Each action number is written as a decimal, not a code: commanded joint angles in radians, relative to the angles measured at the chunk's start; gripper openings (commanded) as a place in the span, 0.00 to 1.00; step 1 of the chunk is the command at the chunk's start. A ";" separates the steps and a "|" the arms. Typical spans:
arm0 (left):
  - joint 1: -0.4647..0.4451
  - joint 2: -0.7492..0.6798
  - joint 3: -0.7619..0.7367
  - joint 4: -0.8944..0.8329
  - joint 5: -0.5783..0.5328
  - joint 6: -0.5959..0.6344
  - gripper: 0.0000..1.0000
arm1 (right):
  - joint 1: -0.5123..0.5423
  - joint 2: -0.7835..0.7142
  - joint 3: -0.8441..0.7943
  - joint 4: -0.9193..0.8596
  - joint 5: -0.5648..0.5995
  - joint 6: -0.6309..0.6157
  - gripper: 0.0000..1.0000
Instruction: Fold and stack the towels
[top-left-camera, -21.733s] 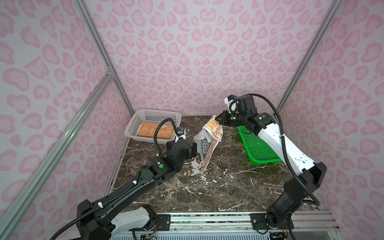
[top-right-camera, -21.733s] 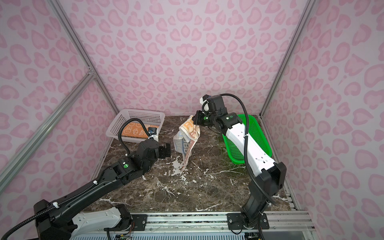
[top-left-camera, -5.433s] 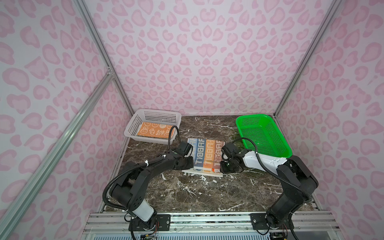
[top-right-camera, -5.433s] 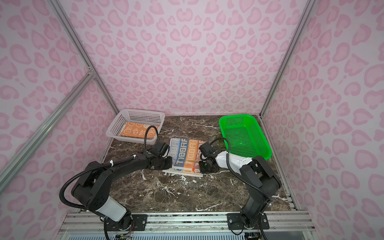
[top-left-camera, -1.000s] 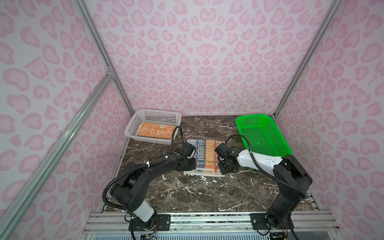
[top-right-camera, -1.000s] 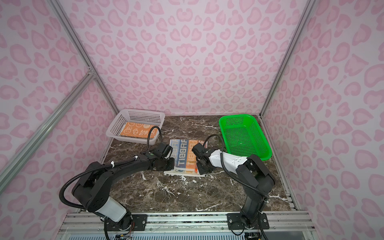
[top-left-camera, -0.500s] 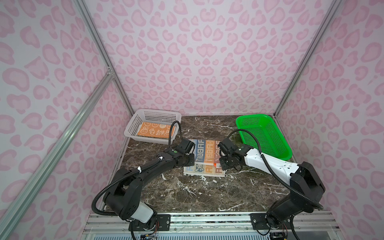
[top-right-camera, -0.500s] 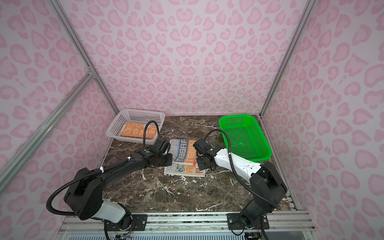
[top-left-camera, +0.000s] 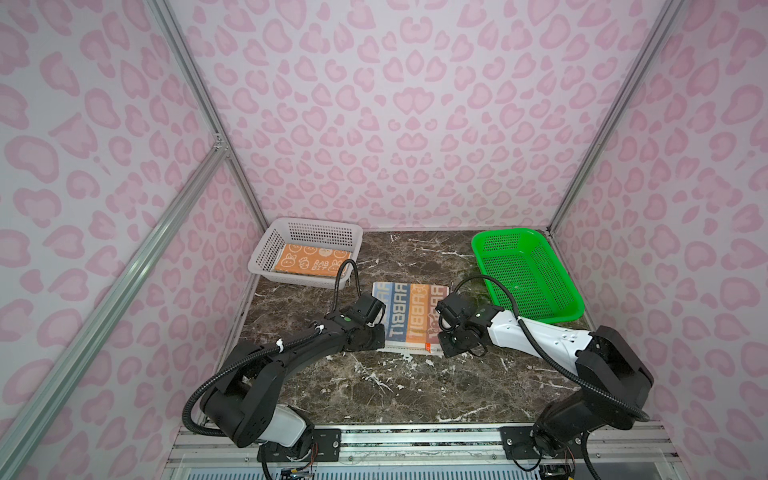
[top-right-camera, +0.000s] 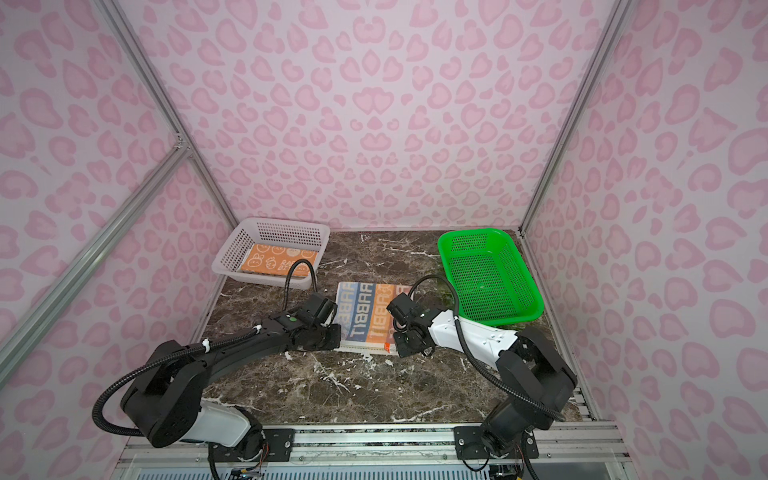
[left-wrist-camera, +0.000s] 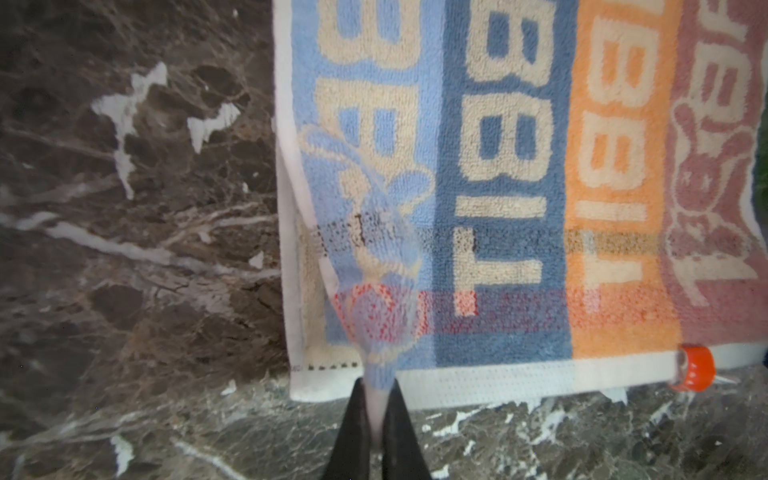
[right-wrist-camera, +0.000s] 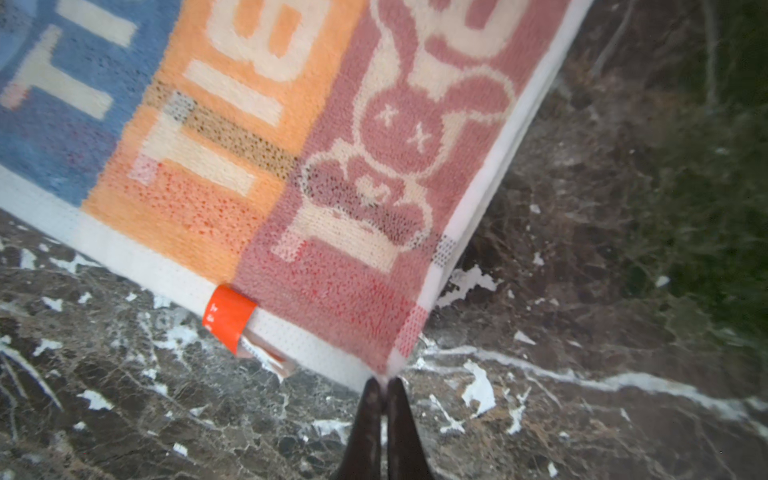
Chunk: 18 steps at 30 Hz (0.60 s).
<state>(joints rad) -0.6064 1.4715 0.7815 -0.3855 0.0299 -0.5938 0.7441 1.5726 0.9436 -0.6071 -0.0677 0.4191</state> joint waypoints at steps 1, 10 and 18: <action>0.002 0.007 -0.026 0.012 -0.026 -0.015 0.03 | -0.002 0.025 -0.014 -0.011 0.029 0.015 0.00; 0.002 0.012 -0.052 0.031 -0.019 -0.021 0.03 | -0.009 0.073 -0.025 0.021 0.025 0.019 0.00; 0.002 0.016 -0.051 0.030 -0.018 -0.025 0.09 | -0.011 0.069 -0.035 0.026 0.023 0.021 0.00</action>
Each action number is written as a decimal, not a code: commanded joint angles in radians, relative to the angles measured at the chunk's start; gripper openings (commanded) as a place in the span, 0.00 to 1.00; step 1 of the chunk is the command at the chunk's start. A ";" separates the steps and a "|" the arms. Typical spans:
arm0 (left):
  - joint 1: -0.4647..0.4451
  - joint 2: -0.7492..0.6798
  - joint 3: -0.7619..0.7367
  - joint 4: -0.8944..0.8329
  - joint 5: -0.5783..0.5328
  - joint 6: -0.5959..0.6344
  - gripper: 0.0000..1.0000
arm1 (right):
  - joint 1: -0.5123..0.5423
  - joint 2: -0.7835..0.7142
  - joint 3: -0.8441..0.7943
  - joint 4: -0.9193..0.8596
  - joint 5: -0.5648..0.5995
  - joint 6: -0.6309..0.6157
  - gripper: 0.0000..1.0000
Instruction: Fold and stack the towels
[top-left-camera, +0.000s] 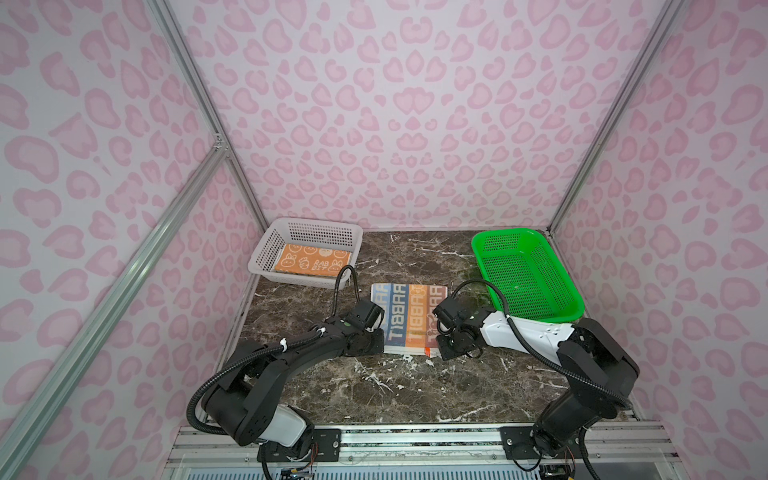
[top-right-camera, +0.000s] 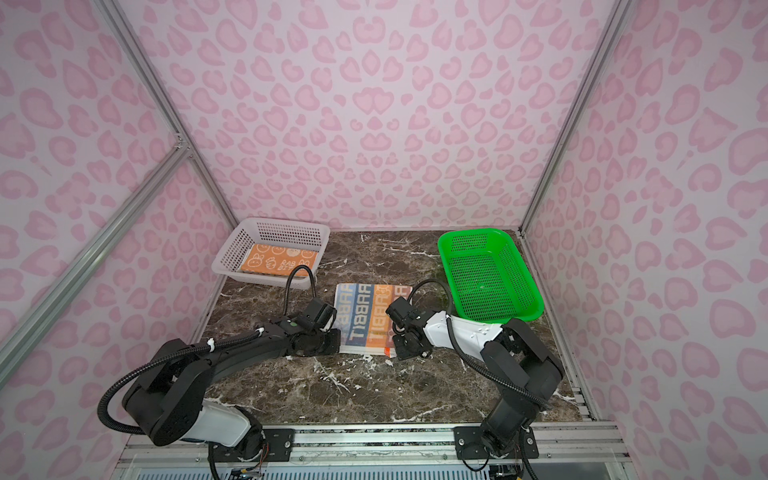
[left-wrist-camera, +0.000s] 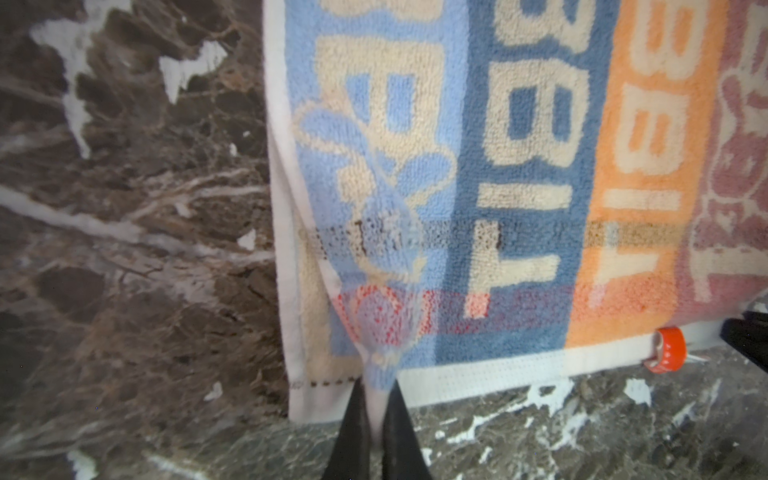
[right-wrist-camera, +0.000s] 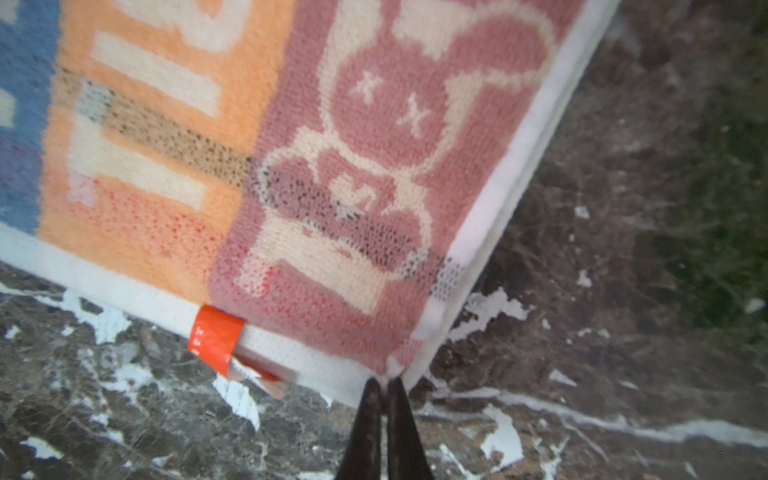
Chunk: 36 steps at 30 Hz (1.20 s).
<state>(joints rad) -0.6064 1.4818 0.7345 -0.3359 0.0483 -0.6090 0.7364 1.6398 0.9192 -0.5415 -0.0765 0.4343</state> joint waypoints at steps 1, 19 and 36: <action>0.001 0.006 -0.002 -0.021 -0.035 -0.009 0.13 | -0.003 0.002 -0.011 -0.039 0.031 0.006 0.00; 0.001 -0.079 0.033 -0.097 -0.073 0.005 0.70 | 0.000 -0.035 -0.006 -0.054 0.027 0.012 0.42; 0.111 -0.115 0.021 0.269 0.266 -0.225 0.98 | -0.169 -0.291 -0.147 0.410 -0.386 0.251 0.99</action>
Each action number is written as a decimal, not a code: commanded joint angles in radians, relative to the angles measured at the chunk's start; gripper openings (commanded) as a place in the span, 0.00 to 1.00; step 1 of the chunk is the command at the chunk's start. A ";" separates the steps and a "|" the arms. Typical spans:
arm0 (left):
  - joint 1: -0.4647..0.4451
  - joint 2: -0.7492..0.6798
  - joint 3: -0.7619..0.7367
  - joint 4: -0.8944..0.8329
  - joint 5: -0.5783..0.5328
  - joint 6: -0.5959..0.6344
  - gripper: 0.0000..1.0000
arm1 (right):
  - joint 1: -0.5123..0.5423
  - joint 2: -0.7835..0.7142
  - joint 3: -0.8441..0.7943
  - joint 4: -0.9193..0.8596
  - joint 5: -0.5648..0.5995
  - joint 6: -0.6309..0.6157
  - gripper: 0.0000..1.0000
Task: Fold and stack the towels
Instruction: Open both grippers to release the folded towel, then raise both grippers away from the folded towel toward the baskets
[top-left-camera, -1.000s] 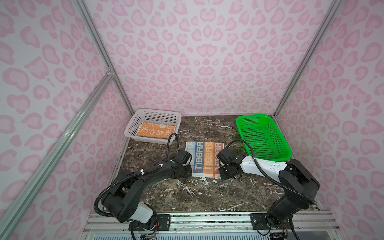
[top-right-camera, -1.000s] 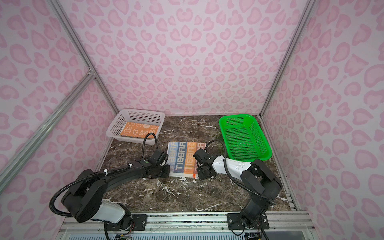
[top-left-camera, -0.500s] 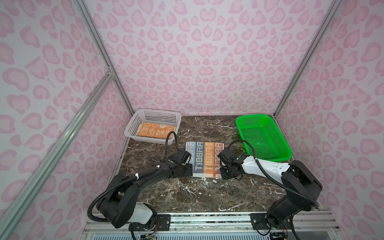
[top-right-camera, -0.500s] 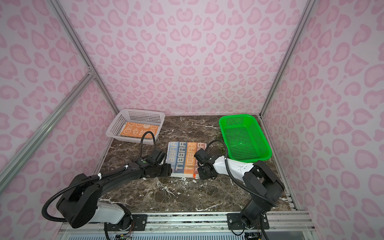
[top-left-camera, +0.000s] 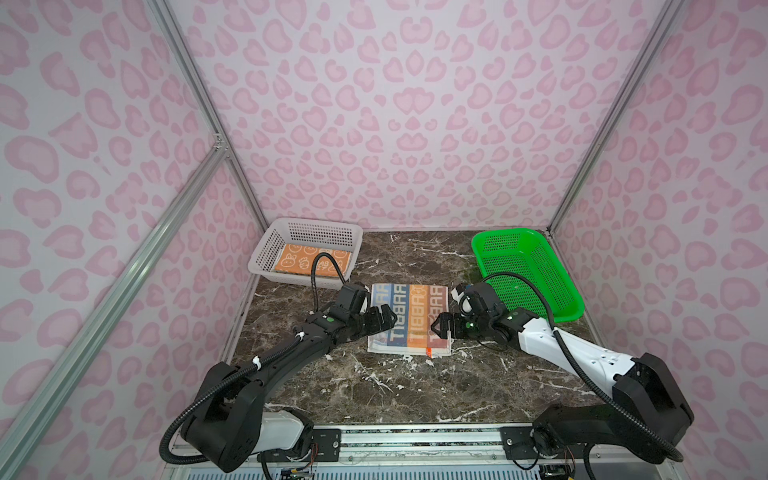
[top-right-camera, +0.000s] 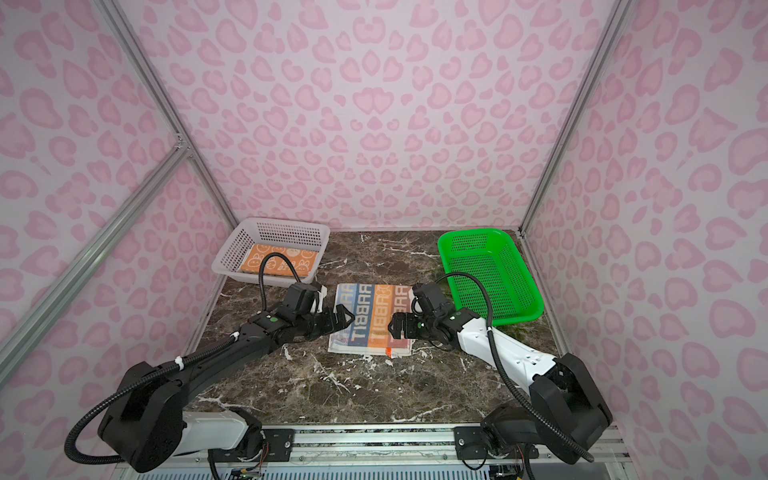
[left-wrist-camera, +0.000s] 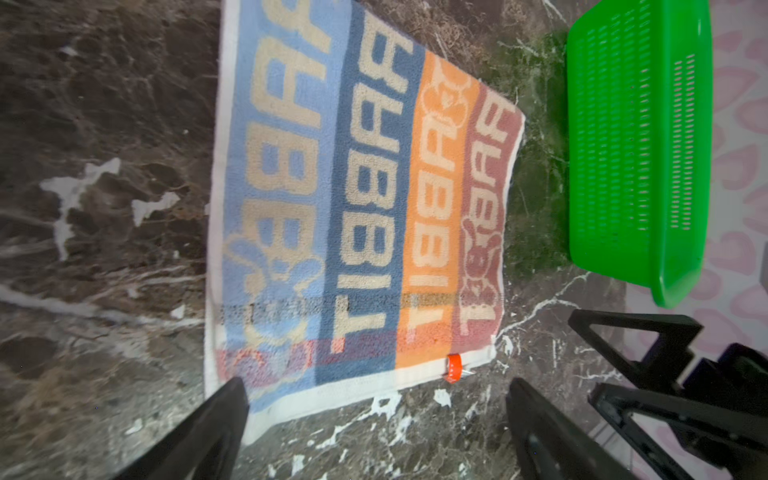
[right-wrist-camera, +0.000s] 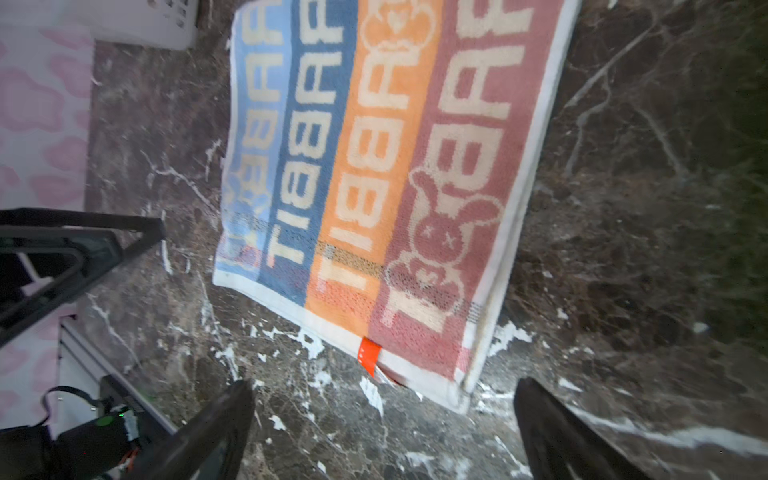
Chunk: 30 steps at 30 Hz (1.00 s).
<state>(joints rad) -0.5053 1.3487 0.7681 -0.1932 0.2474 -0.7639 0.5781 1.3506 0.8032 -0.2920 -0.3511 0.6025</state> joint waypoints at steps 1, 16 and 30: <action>0.016 0.030 -0.028 0.159 0.084 -0.087 0.98 | -0.011 -0.001 -0.048 0.197 -0.128 0.104 0.99; 0.028 0.117 -0.125 0.231 0.098 -0.104 0.98 | -0.001 0.150 -0.157 0.376 -0.175 0.127 0.99; 0.024 0.076 -0.096 0.139 0.104 0.026 0.98 | -0.052 0.123 -0.131 0.235 -0.179 0.027 0.99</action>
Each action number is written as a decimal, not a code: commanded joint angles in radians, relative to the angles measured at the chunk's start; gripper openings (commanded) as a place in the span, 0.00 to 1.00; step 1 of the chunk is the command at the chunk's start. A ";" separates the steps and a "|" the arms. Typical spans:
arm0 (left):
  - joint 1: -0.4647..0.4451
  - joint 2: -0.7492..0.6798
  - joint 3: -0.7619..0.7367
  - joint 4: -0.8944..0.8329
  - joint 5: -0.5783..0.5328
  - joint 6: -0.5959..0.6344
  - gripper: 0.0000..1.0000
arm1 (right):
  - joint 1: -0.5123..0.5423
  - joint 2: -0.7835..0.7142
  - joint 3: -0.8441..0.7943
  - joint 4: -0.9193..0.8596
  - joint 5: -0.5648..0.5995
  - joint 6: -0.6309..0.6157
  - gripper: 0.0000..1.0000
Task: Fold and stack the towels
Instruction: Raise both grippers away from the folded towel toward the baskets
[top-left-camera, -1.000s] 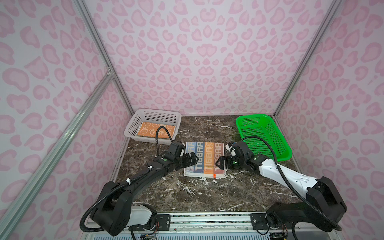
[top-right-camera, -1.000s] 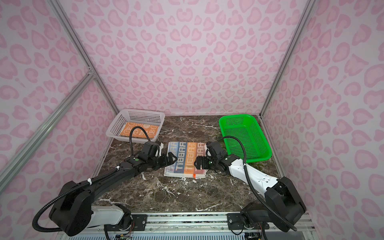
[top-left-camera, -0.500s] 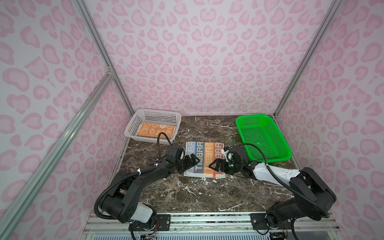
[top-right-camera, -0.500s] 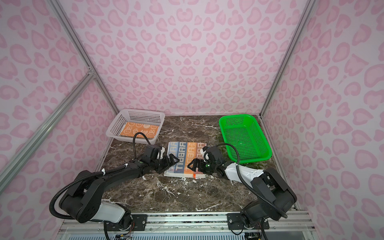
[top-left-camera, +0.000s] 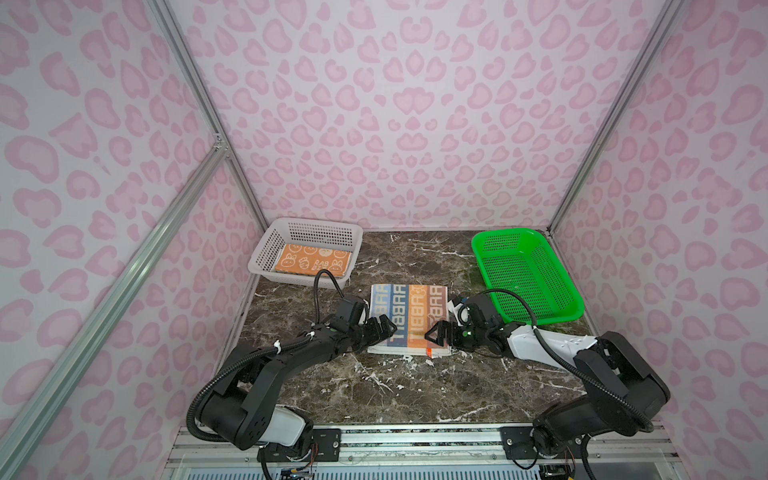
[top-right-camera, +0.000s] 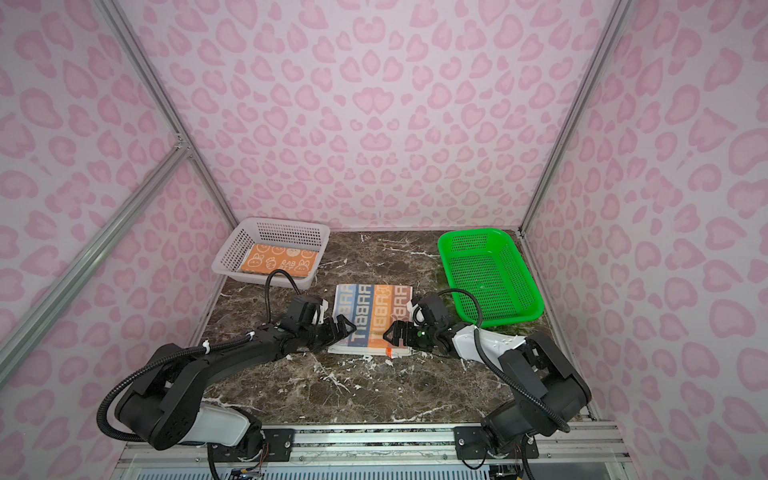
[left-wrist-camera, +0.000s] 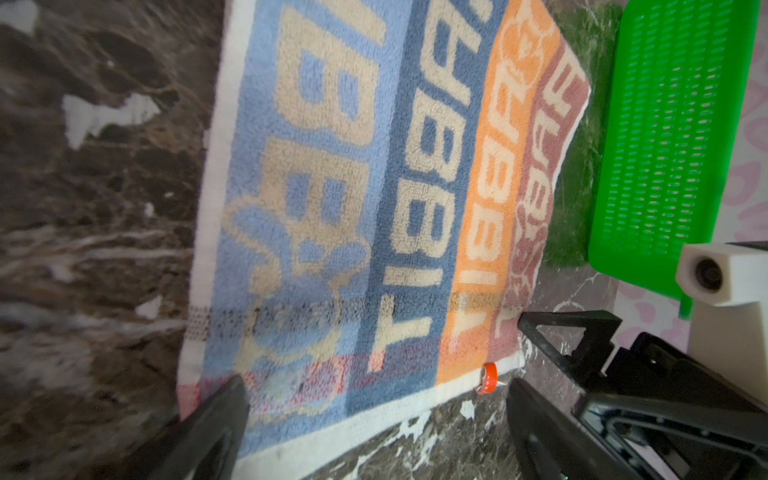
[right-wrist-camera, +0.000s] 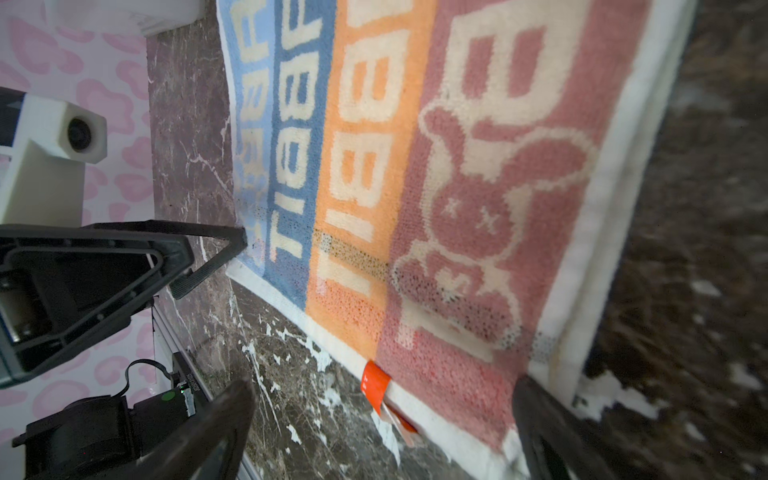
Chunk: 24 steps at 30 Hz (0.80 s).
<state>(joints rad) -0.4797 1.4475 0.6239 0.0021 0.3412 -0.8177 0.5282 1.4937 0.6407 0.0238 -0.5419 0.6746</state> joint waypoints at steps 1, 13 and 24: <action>-0.002 -0.037 0.072 -0.082 -0.004 0.098 0.98 | -0.005 -0.034 0.056 -0.109 0.018 -0.058 0.99; 0.085 0.142 0.388 -0.109 0.062 0.128 0.98 | -0.182 0.130 0.415 -0.153 -0.078 -0.053 0.99; 0.105 0.481 0.661 -0.071 0.077 0.052 0.98 | -0.199 0.488 0.615 0.087 -0.149 0.107 0.99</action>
<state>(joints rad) -0.3820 1.8877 1.2507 -0.0963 0.4088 -0.7387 0.3317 1.9404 1.2407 -0.0055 -0.6495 0.7113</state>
